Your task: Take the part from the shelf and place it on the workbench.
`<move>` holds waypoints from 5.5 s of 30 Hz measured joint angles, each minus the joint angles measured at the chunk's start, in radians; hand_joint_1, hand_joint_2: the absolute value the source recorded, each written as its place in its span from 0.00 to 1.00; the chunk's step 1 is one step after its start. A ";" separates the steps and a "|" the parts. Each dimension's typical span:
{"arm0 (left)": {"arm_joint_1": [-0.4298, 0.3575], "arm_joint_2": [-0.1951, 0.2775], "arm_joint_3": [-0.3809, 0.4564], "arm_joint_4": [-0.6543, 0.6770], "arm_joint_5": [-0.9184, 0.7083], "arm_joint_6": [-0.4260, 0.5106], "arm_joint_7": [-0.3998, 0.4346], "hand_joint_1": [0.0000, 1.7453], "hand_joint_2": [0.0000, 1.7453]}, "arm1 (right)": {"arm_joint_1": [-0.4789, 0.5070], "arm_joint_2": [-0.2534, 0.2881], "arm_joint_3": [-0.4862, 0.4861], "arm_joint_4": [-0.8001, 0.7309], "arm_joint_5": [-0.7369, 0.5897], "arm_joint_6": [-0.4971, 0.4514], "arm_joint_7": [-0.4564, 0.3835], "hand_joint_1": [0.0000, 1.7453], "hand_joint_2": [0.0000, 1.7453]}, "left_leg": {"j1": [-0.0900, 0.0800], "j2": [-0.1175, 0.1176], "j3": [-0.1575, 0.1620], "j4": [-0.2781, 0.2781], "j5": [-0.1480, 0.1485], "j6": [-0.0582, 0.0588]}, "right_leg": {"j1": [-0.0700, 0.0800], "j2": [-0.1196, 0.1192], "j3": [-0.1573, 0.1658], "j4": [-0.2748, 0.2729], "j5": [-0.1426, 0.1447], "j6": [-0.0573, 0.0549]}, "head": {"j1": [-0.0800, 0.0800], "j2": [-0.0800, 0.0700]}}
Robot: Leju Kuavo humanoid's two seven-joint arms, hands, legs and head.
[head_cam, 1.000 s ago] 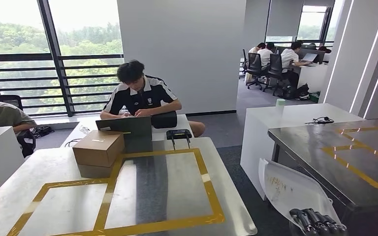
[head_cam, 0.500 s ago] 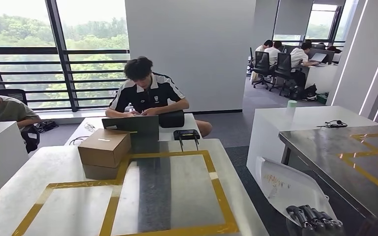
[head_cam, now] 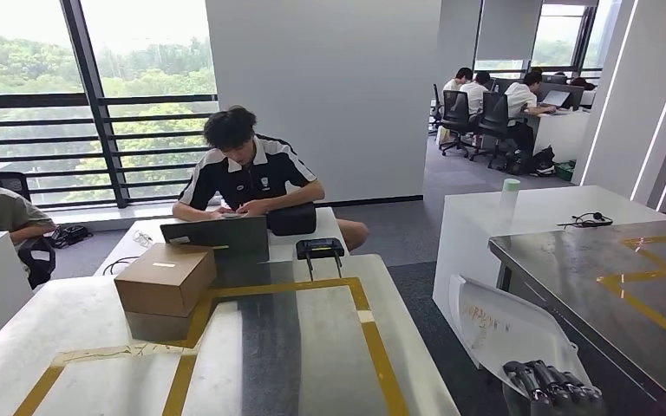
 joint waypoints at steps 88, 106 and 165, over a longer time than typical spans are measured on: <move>-0.041 -0.002 -0.019 -0.001 -0.041 0.055 0.011 0.00 0.00 | -0.692 0.396 0.577 1.224 -0.141 0.152 -0.092 0.00 0.00 | 0.025 0.000 0.073 -0.071 0.004 -0.012 | 0.013 0.007 -0.086 -0.012 0.079 0.001 | 0.004 0.002; -0.037 -0.012 -0.002 0.000 -0.030 0.114 0.062 0.00 0.00 | -0.665 0.299 0.571 0.969 -0.182 -0.051 -0.058 0.00 0.00 | 0.065 0.009 0.084 -0.122 0.049 -0.027 | -0.040 0.001 -0.120 0.118 0.019 0.084 | 0.007 0.002; -0.039 -0.021 -0.002 -0.001 -0.034 0.128 0.068 0.00 0.00 | -0.380 0.148 0.416 0.171 -0.071 -0.191 0.032 0.00 0.00 | 0.003 0.004 0.043 -0.054 0.018 0.040 | -0.001 0.002 -0.229 0.275 -0.051 0.036 | 0.004 0.002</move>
